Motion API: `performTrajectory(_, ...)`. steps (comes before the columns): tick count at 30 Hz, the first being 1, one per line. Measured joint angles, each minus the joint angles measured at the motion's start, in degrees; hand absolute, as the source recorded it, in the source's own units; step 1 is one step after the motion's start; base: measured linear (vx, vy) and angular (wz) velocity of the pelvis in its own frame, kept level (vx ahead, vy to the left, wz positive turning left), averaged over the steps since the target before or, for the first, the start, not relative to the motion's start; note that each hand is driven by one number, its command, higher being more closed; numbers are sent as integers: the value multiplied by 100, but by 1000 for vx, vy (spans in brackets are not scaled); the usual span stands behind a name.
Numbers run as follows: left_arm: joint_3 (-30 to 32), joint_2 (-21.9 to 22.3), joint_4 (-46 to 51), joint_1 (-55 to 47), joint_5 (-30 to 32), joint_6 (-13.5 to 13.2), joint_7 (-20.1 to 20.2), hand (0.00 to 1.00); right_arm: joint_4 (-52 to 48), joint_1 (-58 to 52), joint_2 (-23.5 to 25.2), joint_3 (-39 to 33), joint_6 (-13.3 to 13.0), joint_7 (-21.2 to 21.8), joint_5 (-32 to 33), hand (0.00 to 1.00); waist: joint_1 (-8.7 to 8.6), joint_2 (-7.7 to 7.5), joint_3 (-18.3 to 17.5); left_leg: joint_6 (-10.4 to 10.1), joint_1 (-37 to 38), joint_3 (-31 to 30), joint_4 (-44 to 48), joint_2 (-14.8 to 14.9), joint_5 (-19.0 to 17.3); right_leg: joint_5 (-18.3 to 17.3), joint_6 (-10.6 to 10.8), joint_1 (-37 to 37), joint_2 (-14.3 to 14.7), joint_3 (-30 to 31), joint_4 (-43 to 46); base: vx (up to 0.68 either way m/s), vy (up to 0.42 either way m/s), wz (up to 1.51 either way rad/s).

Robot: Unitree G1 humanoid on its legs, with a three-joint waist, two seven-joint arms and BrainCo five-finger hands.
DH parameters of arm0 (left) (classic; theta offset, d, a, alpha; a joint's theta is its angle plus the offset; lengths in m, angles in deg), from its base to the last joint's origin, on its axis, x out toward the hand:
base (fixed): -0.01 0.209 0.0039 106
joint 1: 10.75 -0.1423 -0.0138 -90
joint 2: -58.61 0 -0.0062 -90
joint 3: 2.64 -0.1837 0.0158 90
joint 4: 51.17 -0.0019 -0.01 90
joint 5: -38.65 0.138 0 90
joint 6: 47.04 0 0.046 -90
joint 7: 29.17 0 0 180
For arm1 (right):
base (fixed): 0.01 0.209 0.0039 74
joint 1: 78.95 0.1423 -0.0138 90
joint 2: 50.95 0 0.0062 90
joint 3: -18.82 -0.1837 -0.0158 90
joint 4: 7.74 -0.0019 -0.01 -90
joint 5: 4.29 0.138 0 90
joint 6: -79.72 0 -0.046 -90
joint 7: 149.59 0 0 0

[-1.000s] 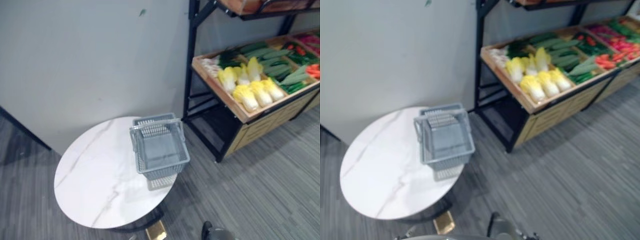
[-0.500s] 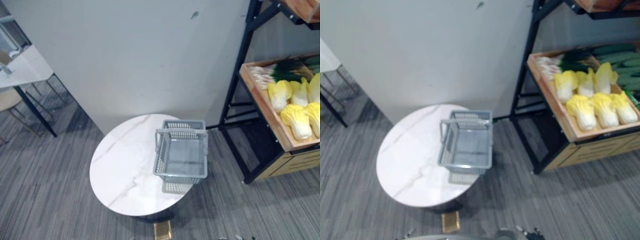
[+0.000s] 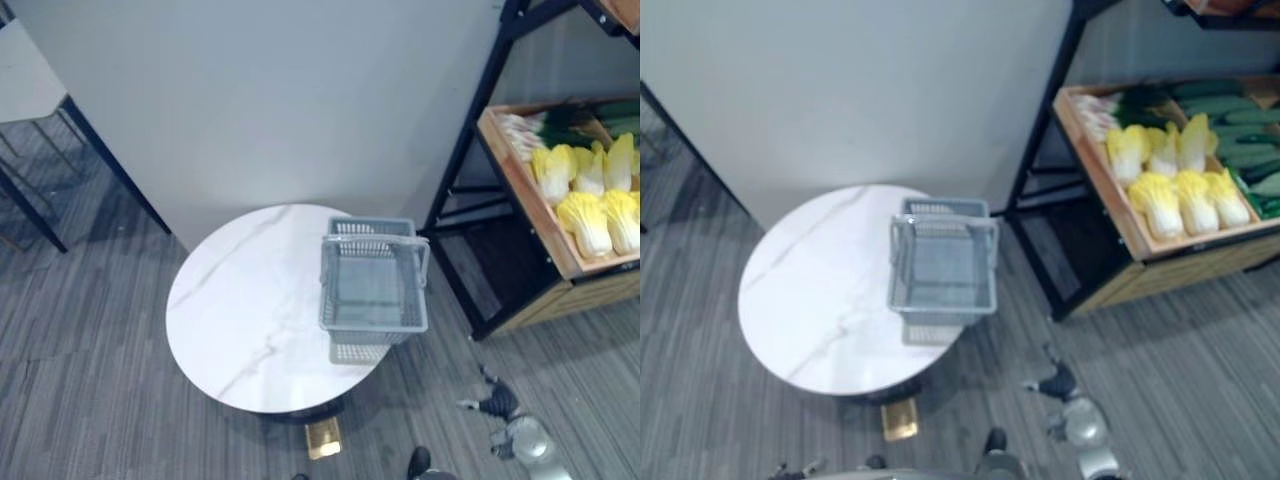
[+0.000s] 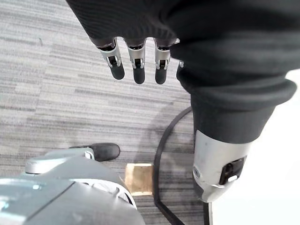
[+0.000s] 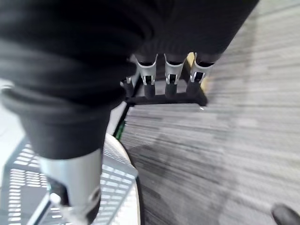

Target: Pick vegetable in the basket

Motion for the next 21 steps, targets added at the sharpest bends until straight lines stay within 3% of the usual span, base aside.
performTrajectory(5,8,-30,-51,-68,176,54,35,0,-1373,200,-822,401,0,74,-463,0,-7,2,9,3,1,92,-42,84,4,62,-43,-47,131,123,-46,7,-38,-15)
performTrajectory(10,16,-50,-44,-105,221,114,138,0,-2254,1225,-1563,1127,-236,120,-624,0,-2,-95,-32,1,18,151,-41,132,5,148,-92,-61,209,182,-173,3,-21,-8)
performTrajectory(17,13,-41,-15,-112,221,120,153,0,-2379,2687,-1695,2183,-298,231,-605,0,152,-149,-57,3,5,135,-39,137,12,255,-111,16,234,152,-346,-1,-4,1)
performTrajectory(21,12,-31,9,-107,221,122,149,0,-1792,3628,-1554,2706,-301,259,-576,0,239,-205,-41,4,-33,102,-40,129,39,306,-115,48,237,113,-440,-13,-19,6)
